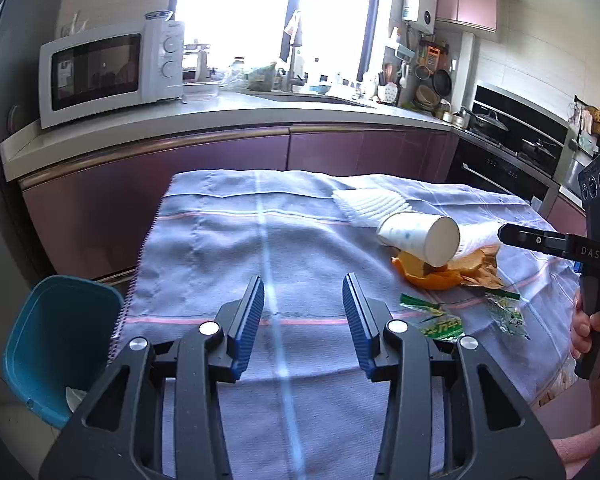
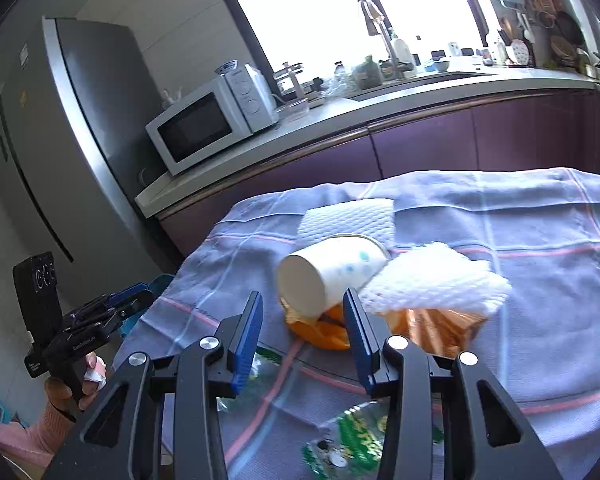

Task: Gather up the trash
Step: 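Move both tools back over the table toward the remaining cup and foam nets, then grasp the white paper cup with the left gripper while the right gripper grasps orange peel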

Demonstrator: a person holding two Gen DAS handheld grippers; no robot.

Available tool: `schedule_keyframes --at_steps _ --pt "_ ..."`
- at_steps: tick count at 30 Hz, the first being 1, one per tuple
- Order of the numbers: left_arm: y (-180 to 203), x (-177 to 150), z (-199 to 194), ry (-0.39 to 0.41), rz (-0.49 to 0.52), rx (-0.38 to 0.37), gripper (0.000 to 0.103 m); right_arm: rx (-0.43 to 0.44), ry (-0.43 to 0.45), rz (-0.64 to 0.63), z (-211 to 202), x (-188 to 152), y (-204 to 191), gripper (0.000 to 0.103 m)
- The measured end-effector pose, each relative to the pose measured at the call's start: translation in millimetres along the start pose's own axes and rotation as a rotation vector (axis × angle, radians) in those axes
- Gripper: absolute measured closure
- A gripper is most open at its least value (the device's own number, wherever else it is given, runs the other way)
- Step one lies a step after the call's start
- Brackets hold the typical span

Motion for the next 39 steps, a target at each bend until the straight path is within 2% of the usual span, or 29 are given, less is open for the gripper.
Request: schedule_keyframes --at_steps 8,11,17,23,33,39 --pt "58.1 10.2 23.6 -0.025 0.062 -0.067 0.061 -0.067 0.058 0.060 -25.4 0.5 45.5 0.063" --pt "73.1 13.5 30.2 -0.030 0.084 -0.076 0.061 -0.087 0.065 0.072 -26.8 -0.2 57.0 0.059" --pt "100.3 24.0 41.5 -0.030 0.129 -0.098 0.060 -0.095 0.074 0.094 -24.9 2.6 74.6 0.053" --pt "127.9 35.4 61.0 -0.042 0.190 -0.106 0.059 -0.082 0.058 0.092 -15.0 5.8 82.8 0.053" --pt "147.1 38.4 94.6 -0.096 0.231 -0.112 0.061 -0.066 0.035 0.078 -6.9 7.6 83.4 0.053" --pt "148.3 32.1 103.8 -0.125 0.225 -0.129 0.071 -0.060 0.021 0.079 -3.5 5.0 83.5 0.056"
Point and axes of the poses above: each gripper's, at about its wrist camera, not at the fingertips, and z roughly the way its jaws point, y to its right, x to its top, the point moved 8 cm from there along z, roughly the way its jaws point, and after that the axes turned 10 degrees about x, right-handed, at the moved point
